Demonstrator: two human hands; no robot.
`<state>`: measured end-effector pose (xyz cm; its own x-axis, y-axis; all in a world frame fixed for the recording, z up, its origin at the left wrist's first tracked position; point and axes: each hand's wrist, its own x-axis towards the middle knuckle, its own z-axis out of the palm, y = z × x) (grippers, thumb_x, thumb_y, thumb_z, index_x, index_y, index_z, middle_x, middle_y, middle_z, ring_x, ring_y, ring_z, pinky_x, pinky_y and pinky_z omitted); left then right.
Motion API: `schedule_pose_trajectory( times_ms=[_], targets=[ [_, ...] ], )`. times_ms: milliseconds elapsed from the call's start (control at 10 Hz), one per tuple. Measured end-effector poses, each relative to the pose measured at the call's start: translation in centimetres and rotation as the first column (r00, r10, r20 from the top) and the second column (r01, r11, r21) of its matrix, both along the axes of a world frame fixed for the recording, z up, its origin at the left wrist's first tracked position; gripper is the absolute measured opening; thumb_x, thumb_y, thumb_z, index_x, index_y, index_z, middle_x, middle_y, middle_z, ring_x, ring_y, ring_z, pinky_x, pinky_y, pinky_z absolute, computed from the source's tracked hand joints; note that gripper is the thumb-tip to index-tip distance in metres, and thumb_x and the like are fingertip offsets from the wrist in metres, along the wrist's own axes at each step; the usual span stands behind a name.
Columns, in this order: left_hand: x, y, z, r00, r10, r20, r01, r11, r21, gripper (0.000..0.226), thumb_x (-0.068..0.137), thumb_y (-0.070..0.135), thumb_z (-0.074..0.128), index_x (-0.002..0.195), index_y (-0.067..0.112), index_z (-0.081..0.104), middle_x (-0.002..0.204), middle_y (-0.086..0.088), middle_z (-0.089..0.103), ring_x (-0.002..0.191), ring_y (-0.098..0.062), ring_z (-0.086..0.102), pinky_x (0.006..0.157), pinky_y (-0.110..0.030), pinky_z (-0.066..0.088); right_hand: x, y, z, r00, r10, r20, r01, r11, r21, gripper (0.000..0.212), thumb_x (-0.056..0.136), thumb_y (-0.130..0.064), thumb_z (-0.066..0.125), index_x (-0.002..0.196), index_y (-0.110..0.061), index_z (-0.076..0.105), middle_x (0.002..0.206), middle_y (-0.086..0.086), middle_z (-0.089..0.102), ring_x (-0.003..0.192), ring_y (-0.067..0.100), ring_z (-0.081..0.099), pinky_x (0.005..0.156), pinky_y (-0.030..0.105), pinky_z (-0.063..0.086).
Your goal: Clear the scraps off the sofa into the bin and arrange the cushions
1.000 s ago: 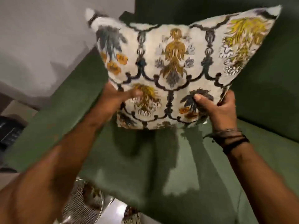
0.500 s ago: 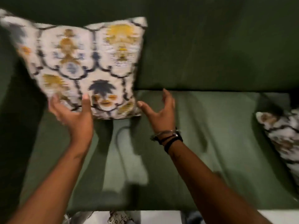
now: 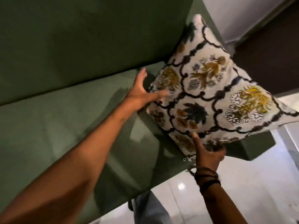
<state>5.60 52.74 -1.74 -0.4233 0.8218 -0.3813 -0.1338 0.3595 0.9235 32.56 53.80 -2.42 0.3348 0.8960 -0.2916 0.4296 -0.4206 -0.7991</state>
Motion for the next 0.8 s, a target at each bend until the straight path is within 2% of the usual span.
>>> schedule_pose_trajectory(
  times_ms=[100, 200, 300, 400, 500, 600, 700, 800],
  targets=[
    [-0.7, 5.8, -0.3, 0.991, -0.13, 0.03, 0.13, 0.991, -0.03, 0.132, 0.039, 0.056, 0.086, 0.151, 0.023, 0.024, 0.151, 0.002, 0.044, 0.132, -0.006, 0.041, 0.116, -0.03, 0.033, 0.6, 4.4, -0.4, 0.956, 0.205, -0.209, -0.205, 0.979, 0.022, 0.112, 0.049, -0.03, 0.088, 0.143, -0.017, 0.031, 0.146, 0.008, 0.046, 0.129, 0.016, 0.05, 0.113, 0.04, 0.038],
    [-1.4, 7.4, -0.1, 0.987, -0.125, 0.105, 0.125, 0.992, 0.005, 0.116, 0.039, 0.044, 0.093, 0.14, 0.021, 0.042, 0.131, 0.003, 0.06, 0.119, -0.013, 0.059, 0.11, -0.042, 0.048, 0.1, 4.8, -0.4, 0.913, 0.316, -0.26, -0.319, 0.947, 0.031, 0.098, 0.049, -0.035, 0.086, 0.136, -0.018, 0.045, 0.13, -0.004, 0.06, 0.115, -0.003, 0.058, 0.103, 0.029, 0.049],
    [-2.0, 4.8, 1.2, 0.998, 0.054, 0.03, -0.056, 0.996, 0.064, 0.109, 0.033, 0.052, 0.094, 0.129, 0.023, 0.05, 0.124, 0.003, 0.065, 0.112, -0.005, 0.064, 0.098, -0.032, 0.055, -0.9, 4.9, 0.8, 0.883, 0.377, -0.279, -0.381, 0.924, 0.041, 0.086, 0.05, -0.029, 0.087, 0.128, -0.011, 0.055, 0.127, 0.005, 0.064, 0.117, 0.011, 0.061, 0.104, 0.037, 0.049],
    [-3.0, -1.1, 1.4, 0.908, 0.419, 0.017, -0.413, 0.886, 0.209, 0.089, 0.03, 0.057, 0.092, 0.105, 0.031, 0.053, 0.103, 0.011, 0.067, 0.087, 0.006, 0.067, 0.076, -0.015, 0.055, -4.9, 7.4, 2.1, 0.75, 0.604, -0.271, -0.594, 0.794, 0.129, 0.065, 0.057, 0.0, 0.084, 0.117, 0.004, 0.059, 0.123, 0.008, 0.063, 0.101, -0.007, 0.065, 0.087, 0.007, 0.05],
    [-5.6, -6.5, 1.0, 0.744, 0.668, 0.015, -0.648, 0.717, 0.256, 0.078, 0.041, 0.043, 0.094, 0.107, 0.037, 0.053, 0.104, 0.014, 0.072, 0.094, -0.001, 0.069, 0.08, -0.021, 0.056, -11.7, 10.8, 2.8, 0.582, 0.783, -0.217, -0.764, 0.619, 0.182, 0.072, 0.057, 0.004, 0.084, 0.123, 0.002, 0.054, 0.124, 0.007, 0.063, 0.104, 0.003, 0.066, 0.087, 0.01, 0.051],
    [-7.6, -9.7, 0.2, 0.63, 0.775, -0.038, -0.752, 0.622, 0.215, 0.082, 0.052, 0.035, 0.091, 0.122, 0.034, 0.049, 0.119, 0.014, 0.068, 0.107, -0.003, 0.066, 0.091, -0.025, 0.055, -18.5, 12.2, 2.0, 0.437, 0.877, -0.199, -0.86, 0.472, 0.194, 0.08, 0.057, 0.002, 0.086, 0.127, 0.0, 0.049, 0.129, 0.012, 0.062, 0.114, 0.019, 0.062, 0.1, 0.027, 0.05],
    [-8.9, -10.2, -0.1, 0.593, 0.796, -0.119, -0.777, 0.605, 0.173, 0.097, 0.048, 0.047, 0.09, 0.127, 0.015, 0.043, 0.114, 0.009, 0.066, 0.095, 0.004, 0.067, 0.085, -0.018, 0.056, -22.2, 12.7, 1.4, 0.368, 0.921, -0.128, -0.909, 0.385, 0.159, 0.07, 0.057, -0.002, 0.088, 0.118, -0.008, 0.055, 0.122, 0.004, 0.062, 0.094, -0.012, 0.064, 0.085, 0.009, 0.052],
    [-7.8, -12.2, 0.5, 0.553, 0.809, -0.199, -0.794, 0.584, 0.168, 0.08, 0.055, 0.062, 0.083, 0.114, 0.024, 0.045, 0.106, 0.011, 0.063, 0.093, 0.003, 0.063, 0.082, -0.017, 0.052, -21.5, 11.2, 2.0, 0.444, 0.895, -0.043, -0.881, 0.445, 0.161, 0.077, 0.057, -0.01, 0.089, 0.125, -0.009, 0.054, 0.121, 0.002, 0.061, 0.096, -0.013, 0.061, 0.09, 0.017, 0.053]
  ],
)
